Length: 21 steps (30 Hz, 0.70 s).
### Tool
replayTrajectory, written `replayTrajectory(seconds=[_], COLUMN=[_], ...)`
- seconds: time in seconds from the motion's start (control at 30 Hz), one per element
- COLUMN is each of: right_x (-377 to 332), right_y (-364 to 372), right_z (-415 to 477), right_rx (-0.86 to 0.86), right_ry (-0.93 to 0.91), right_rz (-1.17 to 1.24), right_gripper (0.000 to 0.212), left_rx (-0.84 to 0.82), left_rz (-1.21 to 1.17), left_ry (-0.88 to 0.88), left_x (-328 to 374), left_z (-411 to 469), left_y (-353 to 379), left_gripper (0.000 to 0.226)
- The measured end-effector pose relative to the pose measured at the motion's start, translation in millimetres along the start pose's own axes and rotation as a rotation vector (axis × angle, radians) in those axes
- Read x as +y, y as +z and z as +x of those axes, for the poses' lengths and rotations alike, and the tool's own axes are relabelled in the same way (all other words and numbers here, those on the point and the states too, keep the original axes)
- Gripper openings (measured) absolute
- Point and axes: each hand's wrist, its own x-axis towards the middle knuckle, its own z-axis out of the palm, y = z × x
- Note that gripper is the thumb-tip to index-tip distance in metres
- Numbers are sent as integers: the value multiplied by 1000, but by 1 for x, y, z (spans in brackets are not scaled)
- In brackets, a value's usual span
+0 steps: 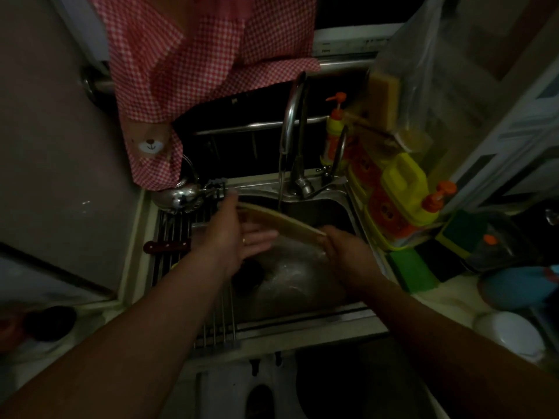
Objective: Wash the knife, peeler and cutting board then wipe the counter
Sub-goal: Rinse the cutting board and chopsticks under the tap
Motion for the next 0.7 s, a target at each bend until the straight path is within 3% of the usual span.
replayTrajectory(seconds=[0.07,0.17,0.3,0.47,0.53,0.6,0.7], right_x=[-9,-35,-68,-75,-76,-74,-73], right_y=[-12,-17,-6,3,3,5,6], right_z=[16,35,42,46,48,52,57], right_rx=[16,-34,-45,-74,-75,-63,-28], right_ry=[20,26,19,230,320,371,408], right_rz=[-1,1,32,302,370,404,412], right_gripper=[17,26,23,20,26,29,26], left_rx=[-14,-43,-29,-11,-17,-9,45], left_rz=[89,160,-3,-125,24,265,379], left_ry=[72,141,154,139,281,467,481], left_x=[5,1,-25,-57,-88,-118,-138], left_z=[2,7,59,59,63,76,78], left_y=[12,39,74,85,77,69,71], left_gripper=[72,81,118,91,91,71,67])
